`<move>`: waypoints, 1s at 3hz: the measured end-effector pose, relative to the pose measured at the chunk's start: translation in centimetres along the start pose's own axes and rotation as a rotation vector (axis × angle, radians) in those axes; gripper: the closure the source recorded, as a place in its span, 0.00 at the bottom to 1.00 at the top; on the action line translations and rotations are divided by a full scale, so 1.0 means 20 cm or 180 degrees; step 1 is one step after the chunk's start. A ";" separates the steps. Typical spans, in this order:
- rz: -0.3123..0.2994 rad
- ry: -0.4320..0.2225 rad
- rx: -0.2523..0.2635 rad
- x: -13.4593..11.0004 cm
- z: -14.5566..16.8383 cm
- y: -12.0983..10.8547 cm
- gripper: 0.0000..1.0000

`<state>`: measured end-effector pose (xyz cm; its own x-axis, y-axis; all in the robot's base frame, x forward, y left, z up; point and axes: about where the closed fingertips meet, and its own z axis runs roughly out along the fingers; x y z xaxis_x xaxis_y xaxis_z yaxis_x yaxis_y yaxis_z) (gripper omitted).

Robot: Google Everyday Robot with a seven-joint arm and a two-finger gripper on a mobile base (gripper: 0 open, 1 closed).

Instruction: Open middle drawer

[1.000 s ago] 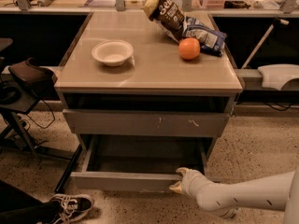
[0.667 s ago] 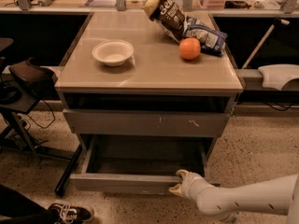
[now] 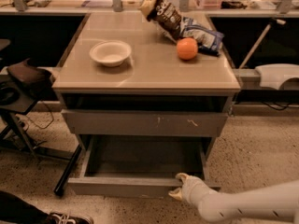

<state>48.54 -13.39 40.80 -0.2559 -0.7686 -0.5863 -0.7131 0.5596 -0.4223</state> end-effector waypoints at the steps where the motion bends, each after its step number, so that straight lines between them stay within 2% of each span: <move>1: 0.0000 0.0000 0.0000 -0.02 -0.02 -0.01 1.00; 2: 0.0012 -0.0004 -0.0002 0.01 -0.05 0.03 1.00; 3: 0.0012 -0.0004 -0.0002 -0.01 -0.06 0.02 1.00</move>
Offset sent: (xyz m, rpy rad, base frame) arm -0.5406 -0.1587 -0.1862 0.1447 0.0326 -0.0744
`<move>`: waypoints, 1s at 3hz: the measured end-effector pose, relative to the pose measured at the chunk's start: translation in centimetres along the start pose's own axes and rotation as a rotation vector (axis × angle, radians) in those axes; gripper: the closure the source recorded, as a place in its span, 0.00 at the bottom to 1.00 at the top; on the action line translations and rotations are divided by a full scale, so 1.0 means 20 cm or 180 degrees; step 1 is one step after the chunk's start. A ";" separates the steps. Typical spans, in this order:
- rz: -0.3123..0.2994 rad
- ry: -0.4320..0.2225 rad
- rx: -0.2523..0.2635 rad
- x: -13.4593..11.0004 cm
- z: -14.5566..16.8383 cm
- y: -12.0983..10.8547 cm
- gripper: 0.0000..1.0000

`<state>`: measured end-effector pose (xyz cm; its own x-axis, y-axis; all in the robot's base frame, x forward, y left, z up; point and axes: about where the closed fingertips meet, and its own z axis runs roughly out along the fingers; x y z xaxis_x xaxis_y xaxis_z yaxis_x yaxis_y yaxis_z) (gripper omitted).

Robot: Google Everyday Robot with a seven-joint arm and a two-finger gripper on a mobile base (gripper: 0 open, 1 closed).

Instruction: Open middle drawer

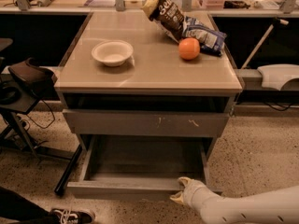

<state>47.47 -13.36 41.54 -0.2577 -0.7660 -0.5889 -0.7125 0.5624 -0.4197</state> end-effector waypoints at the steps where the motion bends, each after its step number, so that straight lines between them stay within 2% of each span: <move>1: 0.0012 -0.0003 -0.0002 0.03 -0.03 0.04 1.00; 2: 0.0012 -0.0003 -0.0002 0.02 -0.04 0.03 0.89; 3: 0.0012 -0.0003 -0.0002 0.02 -0.04 0.03 0.72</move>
Offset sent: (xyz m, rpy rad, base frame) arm -0.4619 -0.1628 -0.1941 0.1187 0.0480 -0.0956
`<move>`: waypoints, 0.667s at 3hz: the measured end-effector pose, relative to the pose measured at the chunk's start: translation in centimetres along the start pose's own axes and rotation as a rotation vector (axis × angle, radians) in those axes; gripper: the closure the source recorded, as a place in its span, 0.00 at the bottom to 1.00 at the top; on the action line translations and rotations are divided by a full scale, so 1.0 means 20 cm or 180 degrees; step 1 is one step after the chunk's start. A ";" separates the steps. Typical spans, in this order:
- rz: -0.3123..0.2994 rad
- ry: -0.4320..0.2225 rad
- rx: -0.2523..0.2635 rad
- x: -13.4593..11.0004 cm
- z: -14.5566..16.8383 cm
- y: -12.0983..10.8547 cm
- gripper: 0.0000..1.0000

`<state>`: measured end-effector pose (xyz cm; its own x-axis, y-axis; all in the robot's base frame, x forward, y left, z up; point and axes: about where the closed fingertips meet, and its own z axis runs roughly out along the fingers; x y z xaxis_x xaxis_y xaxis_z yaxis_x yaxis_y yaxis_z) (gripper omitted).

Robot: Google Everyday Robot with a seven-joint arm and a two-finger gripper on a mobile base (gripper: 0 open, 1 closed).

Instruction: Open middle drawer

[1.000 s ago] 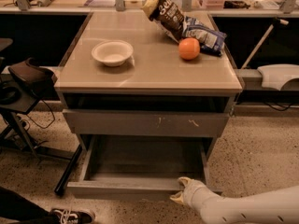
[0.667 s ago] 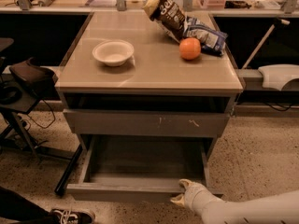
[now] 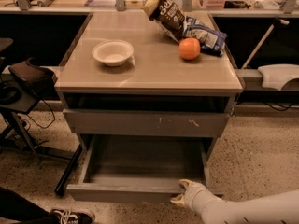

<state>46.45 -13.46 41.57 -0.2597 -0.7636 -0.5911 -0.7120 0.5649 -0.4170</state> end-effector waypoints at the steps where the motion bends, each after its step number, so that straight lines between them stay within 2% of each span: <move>1: 0.0000 0.0000 0.0000 0.00 0.00 0.00 0.49; 2: 0.0000 0.0000 0.0000 0.00 0.00 0.00 0.26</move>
Offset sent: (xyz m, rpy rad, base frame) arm 0.0000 0.0000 0.0000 0.0000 0.0000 0.0000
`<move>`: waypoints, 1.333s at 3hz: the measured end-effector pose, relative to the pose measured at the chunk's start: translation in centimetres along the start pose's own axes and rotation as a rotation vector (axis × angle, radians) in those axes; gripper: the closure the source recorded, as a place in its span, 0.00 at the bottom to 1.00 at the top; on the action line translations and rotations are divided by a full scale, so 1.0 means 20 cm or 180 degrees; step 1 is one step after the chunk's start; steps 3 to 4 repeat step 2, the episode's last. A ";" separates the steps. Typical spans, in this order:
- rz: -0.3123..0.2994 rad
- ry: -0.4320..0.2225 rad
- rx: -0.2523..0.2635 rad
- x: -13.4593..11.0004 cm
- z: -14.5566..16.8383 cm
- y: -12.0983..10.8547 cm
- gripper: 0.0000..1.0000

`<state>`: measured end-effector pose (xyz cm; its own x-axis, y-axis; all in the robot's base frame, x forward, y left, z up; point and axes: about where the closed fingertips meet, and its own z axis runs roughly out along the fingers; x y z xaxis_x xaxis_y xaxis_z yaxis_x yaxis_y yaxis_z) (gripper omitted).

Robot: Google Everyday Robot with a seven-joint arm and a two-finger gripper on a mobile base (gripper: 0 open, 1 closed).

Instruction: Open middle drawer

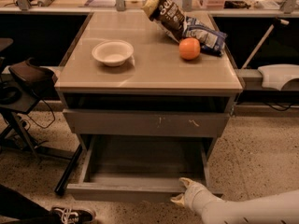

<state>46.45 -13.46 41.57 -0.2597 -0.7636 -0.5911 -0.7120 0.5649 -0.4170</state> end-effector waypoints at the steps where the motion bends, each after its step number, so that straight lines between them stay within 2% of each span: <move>1: 0.0000 0.0000 0.0000 0.00 0.00 0.00 0.00; 4: 0.0000 0.0000 0.0000 0.00 0.00 0.00 0.00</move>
Offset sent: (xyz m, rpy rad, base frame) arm 0.0000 0.0000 0.0000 0.0000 0.0000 0.0000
